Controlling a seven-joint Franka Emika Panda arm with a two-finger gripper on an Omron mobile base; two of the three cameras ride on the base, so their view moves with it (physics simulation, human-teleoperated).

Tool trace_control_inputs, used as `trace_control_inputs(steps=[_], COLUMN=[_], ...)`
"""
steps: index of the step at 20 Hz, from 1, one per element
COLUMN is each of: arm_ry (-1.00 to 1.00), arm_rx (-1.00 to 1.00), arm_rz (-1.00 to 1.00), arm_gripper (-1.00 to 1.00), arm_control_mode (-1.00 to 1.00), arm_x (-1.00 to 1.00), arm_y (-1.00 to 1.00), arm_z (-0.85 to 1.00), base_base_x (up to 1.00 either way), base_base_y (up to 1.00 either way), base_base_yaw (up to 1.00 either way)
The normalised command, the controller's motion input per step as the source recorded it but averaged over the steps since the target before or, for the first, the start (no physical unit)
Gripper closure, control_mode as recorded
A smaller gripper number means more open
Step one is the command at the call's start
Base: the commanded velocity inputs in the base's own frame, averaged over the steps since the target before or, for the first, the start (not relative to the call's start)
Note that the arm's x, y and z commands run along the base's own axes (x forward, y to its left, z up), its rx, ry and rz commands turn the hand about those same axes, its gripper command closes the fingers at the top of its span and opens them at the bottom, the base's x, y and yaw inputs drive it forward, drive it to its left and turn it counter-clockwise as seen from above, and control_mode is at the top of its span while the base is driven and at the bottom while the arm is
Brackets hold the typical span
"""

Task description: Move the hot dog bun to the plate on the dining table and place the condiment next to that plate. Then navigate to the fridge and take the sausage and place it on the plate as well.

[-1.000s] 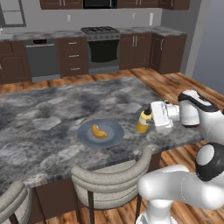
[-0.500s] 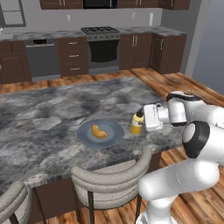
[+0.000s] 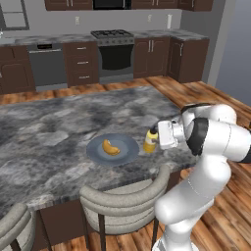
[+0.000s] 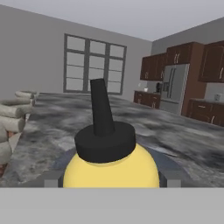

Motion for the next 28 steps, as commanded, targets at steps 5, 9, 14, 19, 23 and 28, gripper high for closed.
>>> trace_control_inputs(steps=[5,9,14,19,23,28], arm_ry=[0.0,0.0,0.03,0.04,0.01,0.0], arm_rx=[0.0,-0.02,-0.01,-0.02,-0.03,-0.05], arm_rz=[0.0,0.0,0.0,0.0,0.0,-0.01], arm_gripper=[1.0,1.0,1.0,-1.0,-1.0,-1.0], arm_control_mode=[-1.0,-1.0,-1.0,-1.0,-1.0,-1.0], arm_x=[0.25,0.33,0.46,0.23,-0.03,-0.1], arm_y=[0.0,0.02,0.1,0.17,0.08,0.02], arm_z=[-0.24,-0.23,-0.26,-0.35,-0.16,0.1], base_base_x=[0.0,0.0,0.0,0.0,0.0,0.0], base_base_y=[0.0,0.0,0.0,0.0,0.0,0.0], base_base_yaw=[0.0,0.0,0.0,0.0,0.0,0.0])
